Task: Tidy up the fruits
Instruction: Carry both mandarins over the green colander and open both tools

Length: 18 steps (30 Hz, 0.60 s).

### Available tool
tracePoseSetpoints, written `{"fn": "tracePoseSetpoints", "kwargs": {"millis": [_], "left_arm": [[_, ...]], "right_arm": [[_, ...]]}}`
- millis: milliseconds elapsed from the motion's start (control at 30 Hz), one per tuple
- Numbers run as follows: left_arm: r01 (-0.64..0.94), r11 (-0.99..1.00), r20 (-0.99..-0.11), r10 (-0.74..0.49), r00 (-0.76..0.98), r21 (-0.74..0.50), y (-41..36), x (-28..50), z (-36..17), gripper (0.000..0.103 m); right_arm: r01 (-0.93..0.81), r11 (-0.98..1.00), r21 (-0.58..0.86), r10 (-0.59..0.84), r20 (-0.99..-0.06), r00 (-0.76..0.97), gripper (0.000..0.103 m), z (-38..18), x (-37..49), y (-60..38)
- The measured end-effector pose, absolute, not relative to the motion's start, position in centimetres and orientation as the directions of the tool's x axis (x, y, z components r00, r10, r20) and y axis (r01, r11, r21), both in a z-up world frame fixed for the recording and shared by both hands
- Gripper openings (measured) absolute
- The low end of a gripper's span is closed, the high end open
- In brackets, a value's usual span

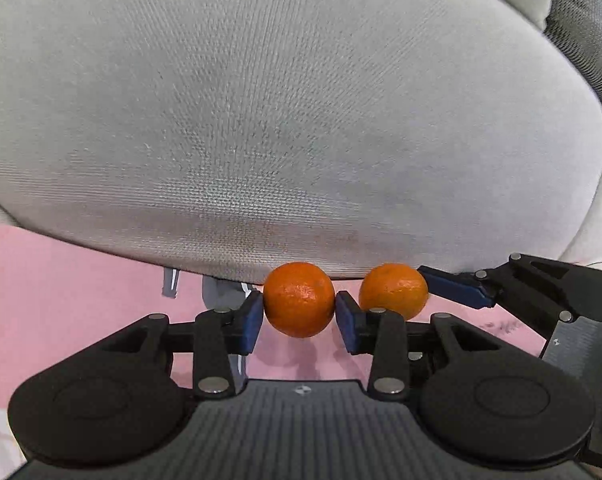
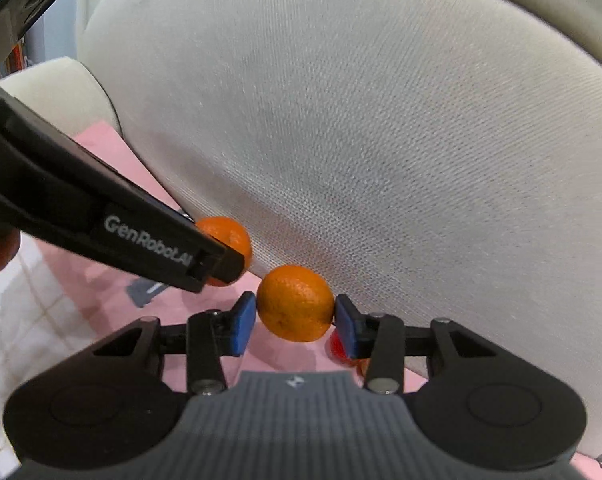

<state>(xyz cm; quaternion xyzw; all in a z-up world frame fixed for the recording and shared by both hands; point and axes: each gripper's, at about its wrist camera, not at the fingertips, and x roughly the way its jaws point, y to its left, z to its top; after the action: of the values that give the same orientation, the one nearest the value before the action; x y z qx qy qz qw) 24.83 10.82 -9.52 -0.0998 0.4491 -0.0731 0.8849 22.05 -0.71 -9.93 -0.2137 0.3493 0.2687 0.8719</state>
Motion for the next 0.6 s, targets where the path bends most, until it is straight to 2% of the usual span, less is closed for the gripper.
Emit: {"fn": "tracePoseSetpoints", "kwargs": {"millis": [233, 600], "left_arm": [[0.057, 0.962, -0.738, -0.243, 0.629, -0.268, 10.1, 20.6, -6.1, 0.044], [0.186, 0.937, -0.690, -0.344, 0.637, -0.295, 5.1, 15.2, -1.7, 0.044]], "right_arm": [[-0.602, 0.784, -0.150, 0.343, -0.704, 0.622, 0.040, -6.9, 18.7, -1.5], [-0.537, 0.837, -0.106, 0.329, -0.687, 0.647, 0.040, -3.2, 12.3, -6.5]]}}
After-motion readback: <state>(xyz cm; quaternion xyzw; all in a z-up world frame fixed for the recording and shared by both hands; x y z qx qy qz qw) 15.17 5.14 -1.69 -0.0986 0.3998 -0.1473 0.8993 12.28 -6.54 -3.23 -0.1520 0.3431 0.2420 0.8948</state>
